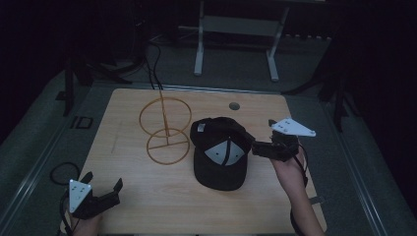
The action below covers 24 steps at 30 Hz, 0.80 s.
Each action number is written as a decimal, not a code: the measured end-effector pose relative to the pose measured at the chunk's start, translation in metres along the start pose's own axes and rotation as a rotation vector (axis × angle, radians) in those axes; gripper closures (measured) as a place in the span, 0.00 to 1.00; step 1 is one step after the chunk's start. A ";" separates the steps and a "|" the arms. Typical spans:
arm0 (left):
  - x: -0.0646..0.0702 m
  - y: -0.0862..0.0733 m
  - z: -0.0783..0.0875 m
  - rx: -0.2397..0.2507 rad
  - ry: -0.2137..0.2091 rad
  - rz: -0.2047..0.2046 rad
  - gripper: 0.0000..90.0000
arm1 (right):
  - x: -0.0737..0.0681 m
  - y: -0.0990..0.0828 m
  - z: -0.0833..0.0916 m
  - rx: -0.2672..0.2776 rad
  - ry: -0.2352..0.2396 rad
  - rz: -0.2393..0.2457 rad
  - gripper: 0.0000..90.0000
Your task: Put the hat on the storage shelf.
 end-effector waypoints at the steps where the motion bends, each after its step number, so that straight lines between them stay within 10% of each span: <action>1: 0.000 0.000 0.000 -0.001 -0.003 0.000 0.00 | -0.002 0.000 -0.003 -0.009 0.005 0.003 0.14; 13: 0.000 0.000 0.000 -0.011 -0.004 -0.027 0.00 | -0.021 -0.010 -0.050 -0.147 0.067 0.014 0.14; 24: 0.002 -0.001 -0.001 -0.028 -0.029 -0.055 0.00 | -0.013 -0.022 -0.087 -0.268 -0.013 -0.014 0.33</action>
Point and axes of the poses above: each handheld gripper's, and its own axes: z roughly backward along the jaws, y roughly out of its top, x roughly to its right, the point moved 2 cm from there along -z, roughly forward along the jaws, and after that the axes turned 5 degrees about x, right-handed, at the moved point
